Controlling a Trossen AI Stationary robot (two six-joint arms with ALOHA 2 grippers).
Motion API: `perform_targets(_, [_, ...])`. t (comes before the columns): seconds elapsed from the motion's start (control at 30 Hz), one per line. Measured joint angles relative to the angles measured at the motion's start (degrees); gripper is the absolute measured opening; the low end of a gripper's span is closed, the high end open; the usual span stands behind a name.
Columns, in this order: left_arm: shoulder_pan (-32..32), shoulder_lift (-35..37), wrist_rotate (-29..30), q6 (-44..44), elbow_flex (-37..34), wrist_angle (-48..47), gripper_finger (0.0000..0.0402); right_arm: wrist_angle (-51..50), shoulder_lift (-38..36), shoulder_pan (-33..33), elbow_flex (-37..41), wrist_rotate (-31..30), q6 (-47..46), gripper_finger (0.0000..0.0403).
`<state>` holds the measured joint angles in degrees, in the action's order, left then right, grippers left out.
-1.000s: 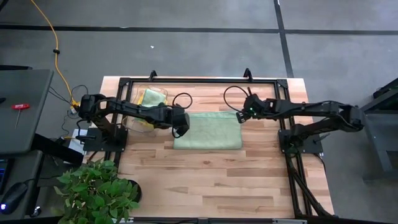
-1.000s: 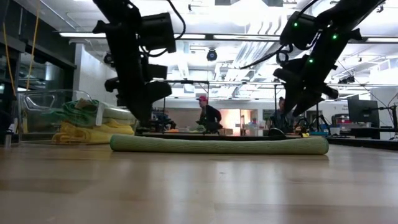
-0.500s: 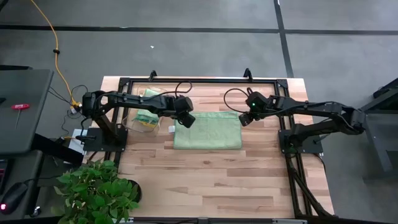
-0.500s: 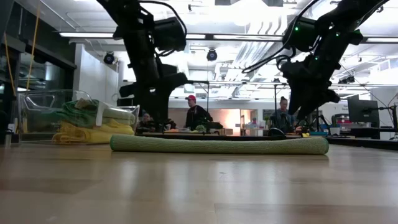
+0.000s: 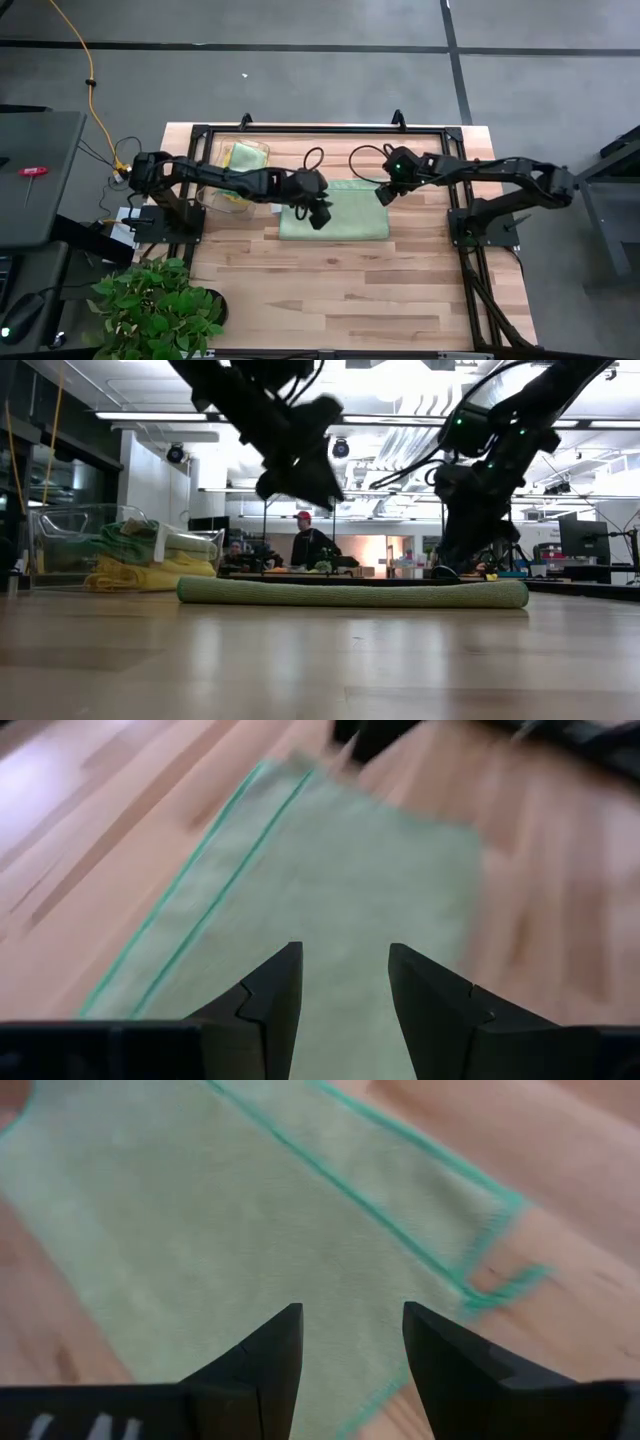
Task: Fold microfiber towels
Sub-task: Fold the green towel
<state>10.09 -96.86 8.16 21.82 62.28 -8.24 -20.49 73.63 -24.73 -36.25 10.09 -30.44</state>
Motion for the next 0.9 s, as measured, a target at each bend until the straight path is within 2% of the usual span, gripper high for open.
perform_targets(0.17, [-3.1, 0.0, -0.1, 0.0, 0.0, 7.4, 0.0141, 5.7, 4.8, -0.4, 0.0, 6.8, 0.9, 0.0165])
perform_targets(0.37, [-6.5, 0.0, -0.9, 0.5, -0.3, 16.2, 0.0141, 9.0, 7.4, 0.0, 0.0, 8.0, 1.7, 0.0165])
perform_targets(0.53, [-9.0, 0.0, -1.1, 10.9, -9.1, 36.0, 0.014, 9.4, 7.4, 0.0, 0.0, 9.6, 3.8, 0.0165])
perform_targets(0.6, [-9.8, 0.0, -1.1, 14.2, -12.4, 41.2, 0.014, 9.5, 7.4, -0.2, 0.0, 9.6, 3.8, 0.0165])
perform_targets(0.67, [-10.4, 0.7, -1.1, 17.2, -14.0, 41.7, 0.014, 9.7, 7.4, -0.5, 0.0, 9.6, 3.7, 0.0165])
perform_targets(0.9, [-12.1, 1.3, -1.9, 18.6, -12.9, 42.5, 0.014, 12.0, 7.4, -3.3, 0.0, 10.1, 1.9, 0.0165])
